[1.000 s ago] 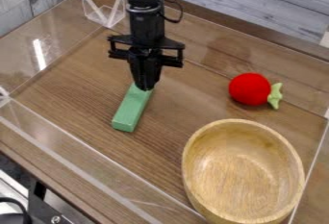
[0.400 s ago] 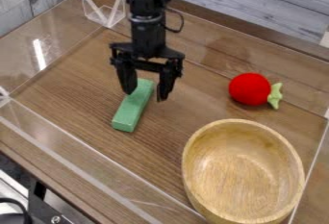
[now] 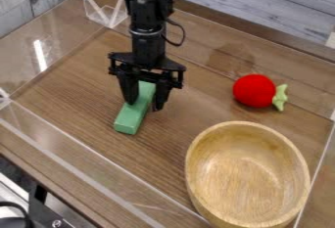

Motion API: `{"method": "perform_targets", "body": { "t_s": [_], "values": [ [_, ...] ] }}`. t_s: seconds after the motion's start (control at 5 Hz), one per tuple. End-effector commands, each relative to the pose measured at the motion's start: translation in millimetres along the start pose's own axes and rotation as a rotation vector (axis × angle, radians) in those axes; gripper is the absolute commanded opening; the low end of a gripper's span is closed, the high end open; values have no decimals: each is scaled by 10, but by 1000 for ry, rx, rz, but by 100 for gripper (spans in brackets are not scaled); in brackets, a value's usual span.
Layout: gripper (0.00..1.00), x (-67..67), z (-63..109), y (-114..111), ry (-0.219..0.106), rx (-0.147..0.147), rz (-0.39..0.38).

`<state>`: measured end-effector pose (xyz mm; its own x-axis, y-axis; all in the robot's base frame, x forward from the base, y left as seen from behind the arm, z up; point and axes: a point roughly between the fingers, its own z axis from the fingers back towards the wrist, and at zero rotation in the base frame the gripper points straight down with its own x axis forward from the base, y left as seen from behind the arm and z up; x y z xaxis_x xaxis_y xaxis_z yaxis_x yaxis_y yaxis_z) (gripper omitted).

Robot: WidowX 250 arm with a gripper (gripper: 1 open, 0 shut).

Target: Put the green block in the brown bowl

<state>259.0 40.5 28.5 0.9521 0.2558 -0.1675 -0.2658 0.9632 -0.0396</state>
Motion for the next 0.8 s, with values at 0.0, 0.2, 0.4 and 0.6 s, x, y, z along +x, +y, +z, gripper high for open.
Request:
{"method": "perform_targets", "body": {
  "t_s": [0.0,0.2,0.4,0.6],
  "values": [
    [0,-32,51,21,-13,-7,-34],
    [0,-39,232,36,-19,-30,-81],
    [0,-33,414,-63,-30,-45,-131],
    [0,3,652,-190,-44,-73,-170]
  ]
}}
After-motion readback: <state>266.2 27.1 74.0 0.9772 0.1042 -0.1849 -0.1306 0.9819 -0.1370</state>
